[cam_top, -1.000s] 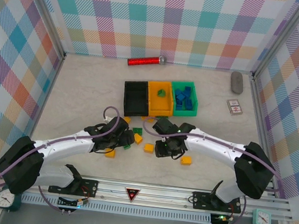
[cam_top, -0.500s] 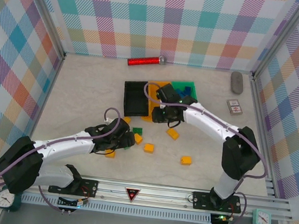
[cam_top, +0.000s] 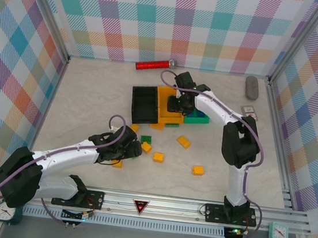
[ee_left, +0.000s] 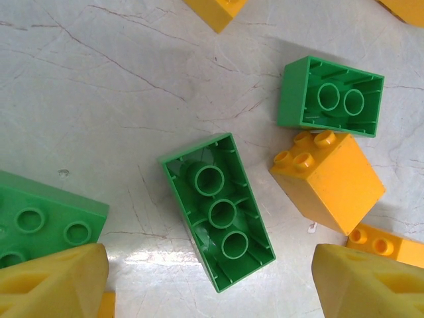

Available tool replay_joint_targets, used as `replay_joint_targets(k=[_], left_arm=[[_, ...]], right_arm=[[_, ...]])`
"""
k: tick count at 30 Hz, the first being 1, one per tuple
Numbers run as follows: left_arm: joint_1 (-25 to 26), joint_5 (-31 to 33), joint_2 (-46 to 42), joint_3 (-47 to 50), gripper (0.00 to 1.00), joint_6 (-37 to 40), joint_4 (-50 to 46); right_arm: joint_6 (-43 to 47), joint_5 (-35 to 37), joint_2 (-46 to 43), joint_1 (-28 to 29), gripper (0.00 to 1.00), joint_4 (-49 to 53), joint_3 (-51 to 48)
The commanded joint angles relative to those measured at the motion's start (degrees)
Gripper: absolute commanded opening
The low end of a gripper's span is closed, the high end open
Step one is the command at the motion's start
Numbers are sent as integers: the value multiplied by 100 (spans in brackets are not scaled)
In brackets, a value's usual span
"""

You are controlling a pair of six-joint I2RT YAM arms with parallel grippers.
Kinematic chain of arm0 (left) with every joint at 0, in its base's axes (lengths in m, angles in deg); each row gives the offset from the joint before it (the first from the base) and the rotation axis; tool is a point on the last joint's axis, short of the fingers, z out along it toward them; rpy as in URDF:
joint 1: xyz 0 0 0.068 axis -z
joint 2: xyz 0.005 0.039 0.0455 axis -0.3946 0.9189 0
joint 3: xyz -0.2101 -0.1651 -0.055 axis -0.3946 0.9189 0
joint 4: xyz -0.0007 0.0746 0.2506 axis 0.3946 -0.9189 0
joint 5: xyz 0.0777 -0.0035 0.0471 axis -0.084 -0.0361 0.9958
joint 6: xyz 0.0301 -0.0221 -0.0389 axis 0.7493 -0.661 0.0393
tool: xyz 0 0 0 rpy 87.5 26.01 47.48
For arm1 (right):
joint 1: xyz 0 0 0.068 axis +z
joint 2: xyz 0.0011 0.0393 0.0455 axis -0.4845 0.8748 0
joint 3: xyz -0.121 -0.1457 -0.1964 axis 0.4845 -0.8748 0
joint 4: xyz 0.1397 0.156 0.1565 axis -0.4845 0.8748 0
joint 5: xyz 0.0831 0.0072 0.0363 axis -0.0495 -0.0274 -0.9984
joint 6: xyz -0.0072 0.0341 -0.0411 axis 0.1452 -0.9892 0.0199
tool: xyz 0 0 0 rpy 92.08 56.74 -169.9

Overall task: Sort the legos into containers by color
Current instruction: Place the lego in the container.

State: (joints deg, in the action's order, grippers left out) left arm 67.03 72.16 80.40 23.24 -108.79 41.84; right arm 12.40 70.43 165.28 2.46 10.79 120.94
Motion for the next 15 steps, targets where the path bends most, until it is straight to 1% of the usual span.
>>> replay_joint_targets(k=[1,3,8,15], left_arm=[[60,60,-76,-177,80,-80,-253],[63,58,-70,-201,80,-74,-281],[60,139,-33,-254,80,-80,-359],[66,215,244,-391,80,-138,-370]], right_arm=[[157,-178,123,9,49,229,344],[143,-218,102,11,54,219,354],[171,-317,-175,20,56,155,96],[93,-398,-1151,66,56,-222,-1129]])
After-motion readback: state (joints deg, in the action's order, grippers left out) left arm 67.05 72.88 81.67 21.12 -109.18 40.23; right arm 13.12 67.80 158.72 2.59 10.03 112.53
